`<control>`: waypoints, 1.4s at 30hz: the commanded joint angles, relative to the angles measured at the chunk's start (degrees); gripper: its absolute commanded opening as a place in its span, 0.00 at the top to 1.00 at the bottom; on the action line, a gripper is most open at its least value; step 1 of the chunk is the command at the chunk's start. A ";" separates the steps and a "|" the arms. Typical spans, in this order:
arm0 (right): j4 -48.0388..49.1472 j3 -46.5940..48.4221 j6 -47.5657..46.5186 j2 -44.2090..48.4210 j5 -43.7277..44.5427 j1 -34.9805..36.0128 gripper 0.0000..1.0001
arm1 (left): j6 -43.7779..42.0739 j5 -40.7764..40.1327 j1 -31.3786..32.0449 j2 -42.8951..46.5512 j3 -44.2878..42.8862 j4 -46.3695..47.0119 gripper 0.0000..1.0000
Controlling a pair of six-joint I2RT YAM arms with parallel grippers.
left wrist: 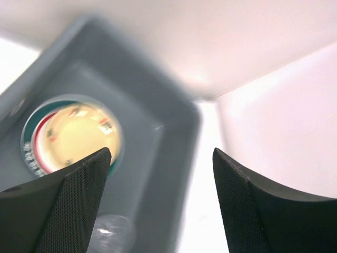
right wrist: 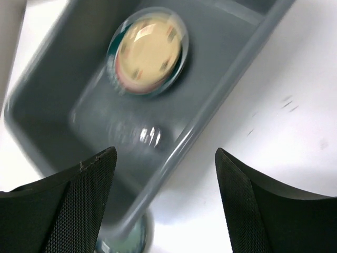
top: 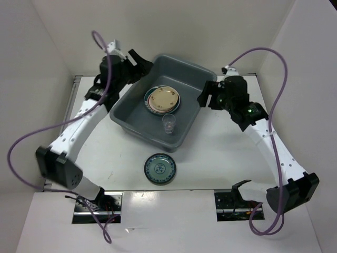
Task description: Place the mixed dishes into the plastic bin
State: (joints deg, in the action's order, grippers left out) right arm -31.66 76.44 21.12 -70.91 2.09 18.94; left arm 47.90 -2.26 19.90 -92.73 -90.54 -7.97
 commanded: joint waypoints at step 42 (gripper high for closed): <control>27.88 -65.61 70.62 24.15 -0.52 40.63 0.38 | -8.26 -15.23 1.19 37.09 27.34 -6.10 0.01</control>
State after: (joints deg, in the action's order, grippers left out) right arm -9.67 14.22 81.36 -49.50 -5.45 56.42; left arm 40.77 -17.34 21.17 -57.49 -64.20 -17.74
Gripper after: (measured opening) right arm 0.633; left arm 0.992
